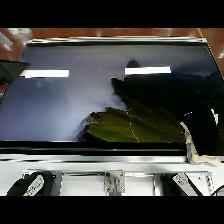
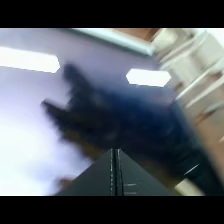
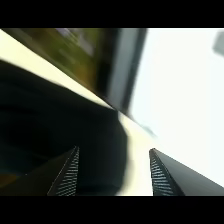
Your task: Fold the shirts.
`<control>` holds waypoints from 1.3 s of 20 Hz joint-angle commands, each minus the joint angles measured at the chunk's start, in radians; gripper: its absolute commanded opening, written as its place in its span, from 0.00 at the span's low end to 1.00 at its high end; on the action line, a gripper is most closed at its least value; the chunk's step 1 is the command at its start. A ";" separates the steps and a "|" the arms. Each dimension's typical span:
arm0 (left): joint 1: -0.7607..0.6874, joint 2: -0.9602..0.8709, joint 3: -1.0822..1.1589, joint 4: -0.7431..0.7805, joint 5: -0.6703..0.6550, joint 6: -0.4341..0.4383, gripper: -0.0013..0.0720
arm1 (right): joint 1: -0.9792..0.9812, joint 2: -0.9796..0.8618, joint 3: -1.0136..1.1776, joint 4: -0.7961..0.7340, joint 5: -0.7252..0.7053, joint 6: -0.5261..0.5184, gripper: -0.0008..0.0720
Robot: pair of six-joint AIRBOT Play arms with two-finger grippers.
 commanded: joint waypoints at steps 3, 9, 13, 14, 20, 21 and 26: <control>-0.380 -0.098 0.037 0.958 -0.006 -0.378 0.07 | 0.332 -0.005 0.208 0.339 -0.102 -0.082 0.78; -0.578 -0.347 0.037 1.070 -0.272 -0.425 0.91 | 0.905 -0.134 0.065 -0.175 0.142 0.021 0.81; -0.573 -0.349 0.037 1.017 -0.165 -0.427 0.92 | 0.954 -0.160 0.051 -0.152 0.141 0.023 0.81; -0.572 -0.349 0.037 1.017 -0.147 -0.427 0.92 | 0.963 -0.160 0.051 -0.143 0.141 0.023 0.81; -0.572 -0.349 0.037 1.013 -0.135 -0.449 0.92 | 0.968 -0.160 0.051 -0.138 0.142 0.024 0.81; -0.572 -0.349 0.037 1.014 -0.142 -0.449 0.92 | 0.968 -0.160 0.051 -0.138 0.142 0.024 0.81; -0.572 -0.349 0.032 1.014 -0.153 -0.444 0.92 | 0.968 -0.160 0.051 -0.138 0.142 0.024 0.81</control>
